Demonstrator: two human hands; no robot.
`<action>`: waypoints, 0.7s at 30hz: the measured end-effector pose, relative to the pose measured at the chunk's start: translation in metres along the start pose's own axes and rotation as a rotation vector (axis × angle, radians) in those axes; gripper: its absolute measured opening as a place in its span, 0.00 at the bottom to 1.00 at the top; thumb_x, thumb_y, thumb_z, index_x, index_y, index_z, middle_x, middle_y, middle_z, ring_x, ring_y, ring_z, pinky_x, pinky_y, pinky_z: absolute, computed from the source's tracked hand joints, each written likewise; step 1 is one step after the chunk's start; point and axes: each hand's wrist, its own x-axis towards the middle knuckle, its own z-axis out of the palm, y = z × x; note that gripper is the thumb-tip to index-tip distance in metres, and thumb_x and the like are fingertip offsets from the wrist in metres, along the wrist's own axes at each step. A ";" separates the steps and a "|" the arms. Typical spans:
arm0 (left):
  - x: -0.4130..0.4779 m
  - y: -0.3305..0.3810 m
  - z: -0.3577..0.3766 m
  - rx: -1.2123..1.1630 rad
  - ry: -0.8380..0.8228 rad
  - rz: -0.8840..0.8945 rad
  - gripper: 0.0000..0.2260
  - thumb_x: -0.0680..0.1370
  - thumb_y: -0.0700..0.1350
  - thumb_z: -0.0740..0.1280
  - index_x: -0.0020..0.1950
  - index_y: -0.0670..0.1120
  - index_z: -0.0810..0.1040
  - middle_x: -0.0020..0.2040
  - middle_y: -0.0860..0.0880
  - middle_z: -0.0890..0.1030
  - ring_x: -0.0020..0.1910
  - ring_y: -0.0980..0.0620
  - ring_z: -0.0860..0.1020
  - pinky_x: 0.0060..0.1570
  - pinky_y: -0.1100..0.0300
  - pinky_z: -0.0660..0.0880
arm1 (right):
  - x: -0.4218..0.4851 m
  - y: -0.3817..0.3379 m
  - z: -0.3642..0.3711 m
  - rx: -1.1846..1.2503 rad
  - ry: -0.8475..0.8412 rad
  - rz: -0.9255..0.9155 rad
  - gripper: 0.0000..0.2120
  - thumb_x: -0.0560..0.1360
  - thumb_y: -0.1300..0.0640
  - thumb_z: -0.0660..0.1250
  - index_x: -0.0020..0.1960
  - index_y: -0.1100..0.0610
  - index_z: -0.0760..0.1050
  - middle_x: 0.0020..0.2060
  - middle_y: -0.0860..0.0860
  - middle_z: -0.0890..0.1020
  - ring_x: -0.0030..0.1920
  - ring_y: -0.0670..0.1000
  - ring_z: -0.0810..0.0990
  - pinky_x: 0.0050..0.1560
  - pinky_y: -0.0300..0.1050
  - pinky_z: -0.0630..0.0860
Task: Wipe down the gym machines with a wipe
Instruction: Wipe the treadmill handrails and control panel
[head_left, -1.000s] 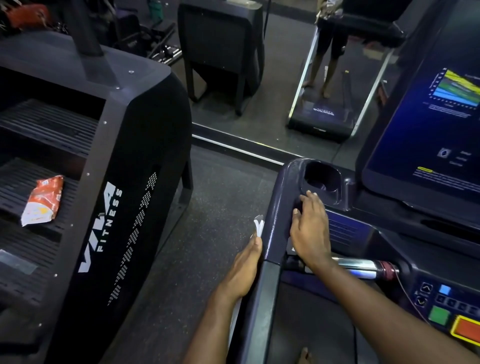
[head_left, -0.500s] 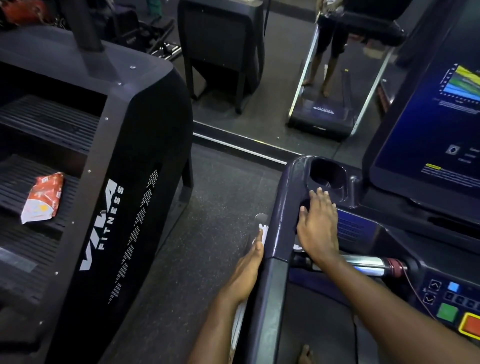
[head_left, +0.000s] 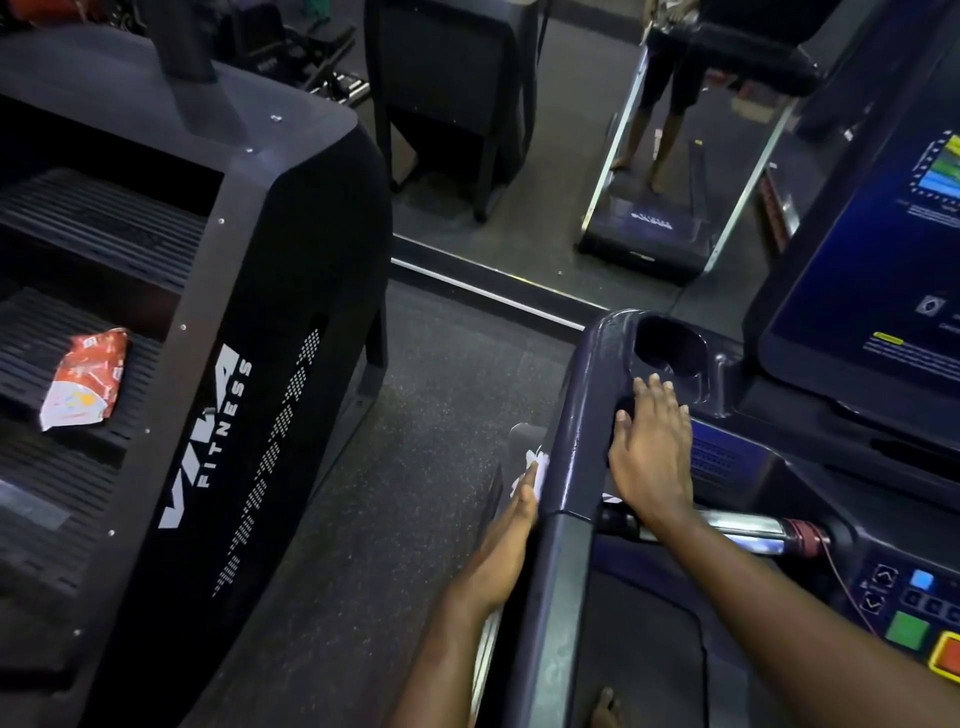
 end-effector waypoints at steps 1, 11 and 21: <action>0.011 0.006 0.000 0.005 -0.007 0.007 0.29 0.82 0.70 0.48 0.81 0.62 0.57 0.80 0.66 0.57 0.80 0.62 0.52 0.81 0.46 0.49 | 0.000 0.000 0.000 0.002 0.001 0.000 0.24 0.84 0.56 0.55 0.79 0.61 0.60 0.80 0.57 0.60 0.81 0.54 0.53 0.81 0.54 0.46; -0.024 0.024 0.006 0.061 -0.034 0.127 0.33 0.81 0.71 0.45 0.82 0.59 0.52 0.81 0.64 0.52 0.81 0.62 0.48 0.81 0.46 0.45 | 0.000 0.000 0.000 0.018 0.016 0.017 0.25 0.84 0.57 0.56 0.79 0.60 0.60 0.80 0.57 0.60 0.81 0.54 0.53 0.81 0.53 0.46; 0.034 0.046 0.006 0.028 -0.011 0.035 0.32 0.79 0.73 0.48 0.81 0.62 0.52 0.80 0.68 0.52 0.79 0.65 0.49 0.81 0.47 0.47 | 0.000 -0.001 0.000 0.016 0.010 0.024 0.25 0.84 0.56 0.55 0.79 0.61 0.60 0.80 0.57 0.61 0.81 0.54 0.54 0.81 0.54 0.47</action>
